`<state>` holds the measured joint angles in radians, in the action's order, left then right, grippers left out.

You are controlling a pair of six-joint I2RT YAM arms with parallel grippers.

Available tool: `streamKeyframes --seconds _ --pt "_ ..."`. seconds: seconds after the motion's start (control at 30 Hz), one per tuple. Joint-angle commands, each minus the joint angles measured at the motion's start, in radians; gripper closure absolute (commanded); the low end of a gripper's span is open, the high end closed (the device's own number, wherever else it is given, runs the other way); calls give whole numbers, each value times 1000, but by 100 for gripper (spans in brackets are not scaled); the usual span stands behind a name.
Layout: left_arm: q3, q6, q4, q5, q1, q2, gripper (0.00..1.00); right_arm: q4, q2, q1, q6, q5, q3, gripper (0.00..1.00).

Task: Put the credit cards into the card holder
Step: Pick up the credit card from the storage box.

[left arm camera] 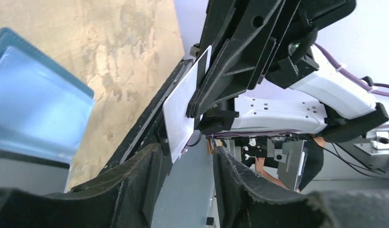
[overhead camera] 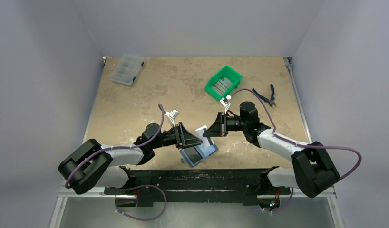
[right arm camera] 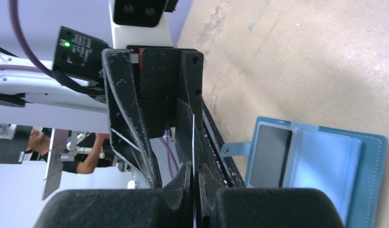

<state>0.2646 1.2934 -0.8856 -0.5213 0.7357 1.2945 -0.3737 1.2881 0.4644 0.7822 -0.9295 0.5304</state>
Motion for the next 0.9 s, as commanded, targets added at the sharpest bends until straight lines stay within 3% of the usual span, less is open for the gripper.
streamKeyframes --seconds 0.0,0.27,0.4,0.47,0.5,0.57,0.63,0.7,0.77,0.83,0.87 --pt "10 61 -259 -44 2 48 56 -132 -37 -1 98 -48 -14 100" --pt "9 65 -322 -27 5 82 83 -246 -44 -1 192 -67 -37 100" --pt "11 28 -244 6 6 48 100 -167 -41 -1 122 -73 -23 100" --pt "11 -7 -100 59 6 -7 100 16 -37 -5 -16 -33 27 86" --pt "17 -29 30 94 6 -50 100 168 -34 -16 -147 23 76 72" --pt "55 -64 396 183 5 -141 100 414 -23 -23 -316 165 148 62" --pt "74 -64 638 238 6 -214 100 468 -14 -25 -374 219 167 51" --pt "52 -26 684 233 6 -271 100 452 8 -23 -383 215 161 46" --pt "24 12 681 211 6 -309 100 404 71 -11 -384 115 153 49" --pt "18 0 677 185 6 -305 100 379 132 -2 -396 61 154 64" --pt "20 -10 675 172 6 -291 100 379 156 3 -403 55 156 76"
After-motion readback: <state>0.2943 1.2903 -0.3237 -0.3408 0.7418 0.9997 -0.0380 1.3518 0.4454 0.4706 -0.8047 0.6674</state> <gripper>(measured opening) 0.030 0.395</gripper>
